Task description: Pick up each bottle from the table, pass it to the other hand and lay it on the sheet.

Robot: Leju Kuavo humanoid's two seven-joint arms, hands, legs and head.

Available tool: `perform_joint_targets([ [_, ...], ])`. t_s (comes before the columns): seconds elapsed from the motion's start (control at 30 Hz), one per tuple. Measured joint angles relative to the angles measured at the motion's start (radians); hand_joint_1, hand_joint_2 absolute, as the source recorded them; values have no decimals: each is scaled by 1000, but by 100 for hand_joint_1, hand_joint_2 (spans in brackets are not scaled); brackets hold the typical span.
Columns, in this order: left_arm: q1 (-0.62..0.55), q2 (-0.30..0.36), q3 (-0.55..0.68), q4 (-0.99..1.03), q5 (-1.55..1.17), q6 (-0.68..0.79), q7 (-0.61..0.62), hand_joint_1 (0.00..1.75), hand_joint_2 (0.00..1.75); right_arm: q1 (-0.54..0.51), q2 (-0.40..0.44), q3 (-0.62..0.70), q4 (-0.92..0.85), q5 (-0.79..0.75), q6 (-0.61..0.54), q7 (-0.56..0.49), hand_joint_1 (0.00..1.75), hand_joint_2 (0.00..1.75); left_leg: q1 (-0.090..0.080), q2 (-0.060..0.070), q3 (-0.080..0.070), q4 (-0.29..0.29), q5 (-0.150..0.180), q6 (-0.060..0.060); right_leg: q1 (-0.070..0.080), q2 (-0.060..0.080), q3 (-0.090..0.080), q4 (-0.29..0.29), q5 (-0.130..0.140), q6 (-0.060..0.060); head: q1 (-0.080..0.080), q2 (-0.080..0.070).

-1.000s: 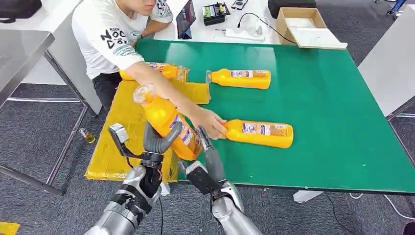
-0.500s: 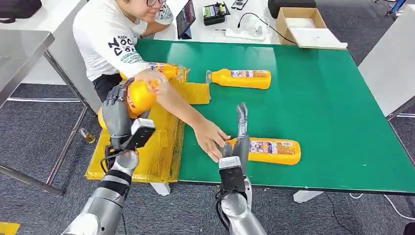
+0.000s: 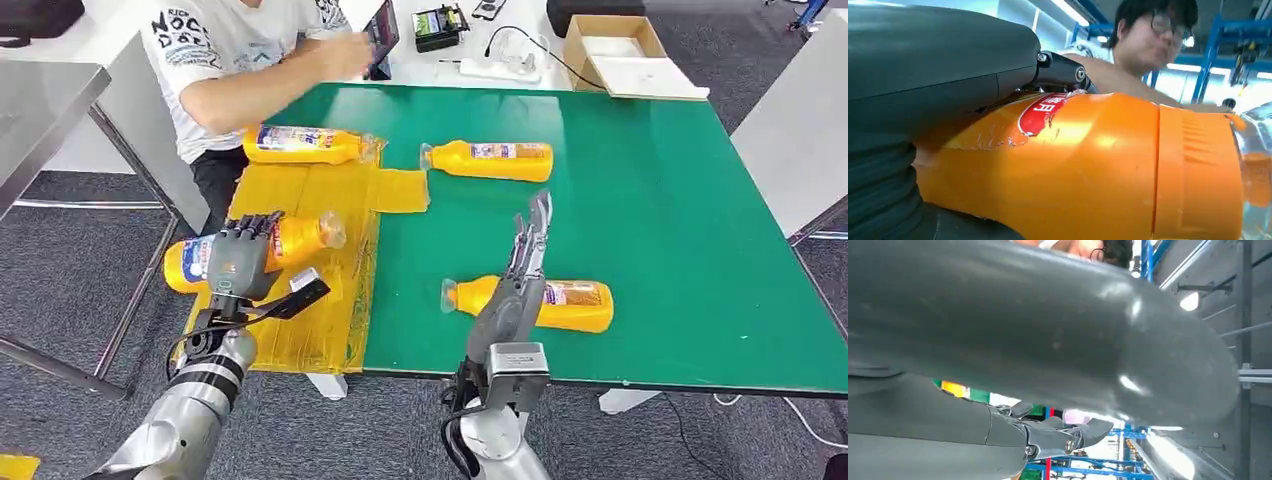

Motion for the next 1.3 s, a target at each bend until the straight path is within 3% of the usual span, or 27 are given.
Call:
perform_joint_targets([
  [0.23,-27,24,-56,123,28,-6,25,175,175,0,-5,10,-27,-8,0,0,0,0,0,0,0,0,0,0,0,0,0,0,0,0,0,0],
  [0.57,-61,28,-77,224,193,-290,-126,175,175,0,-7,9,-26,-47,91,0,0,0,0,-7,4,-1,0,0,0,-5,6,0,-2,0,0,0],
  [0.87,-67,28,-82,239,196,-306,-132,175,175,0,-7,7,-21,-50,101,0,0,0,0,-7,5,-1,3,-2,0,-5,7,0,0,-1,0,0],
  [0.9,-67,28,-84,240,200,-313,-133,154,175,0,-7,7,-20,-54,108,0,0,0,0,-7,6,-1,4,-2,0,-5,8,0,0,-1,-1,0],
  [0.93,-69,28,-84,241,205,-327,-136,31,175,0,-7,6,-18,-58,119,0,0,0,0,-7,6,-1,4,-2,0,-5,8,0,0,-1,-1,0],
  [0.97,-71,28,-85,241,209,-342,-139,0,175,0,-6,5,-16,-61,135,0,0,0,0,-7,6,-1,4,-2,0,-5,8,0,0,-1,-1,0],
  [1.03,-73,28,-95,243,204,-373,-133,0,175,0,-2,-1,-9,-63,161,0,0,0,0,-8,8,-1,3,-2,0,-6,10,0,0,-1,-1,0],
  [1.07,-71,27,-102,245,189,-388,-124,0,0,0,2,-4,-4,-64,175,0,0,0,0,-7,8,-1,3,-2,0,-5,10,0,0,-1,0,0],
  [1.3,-63,26,-149,259,176,-494,-101,0,0,0,15,-38,31,-84,221,0,0,0,0,-7,10,-1,3,-2,0,-5,12,0,0,-2,0,0],
])
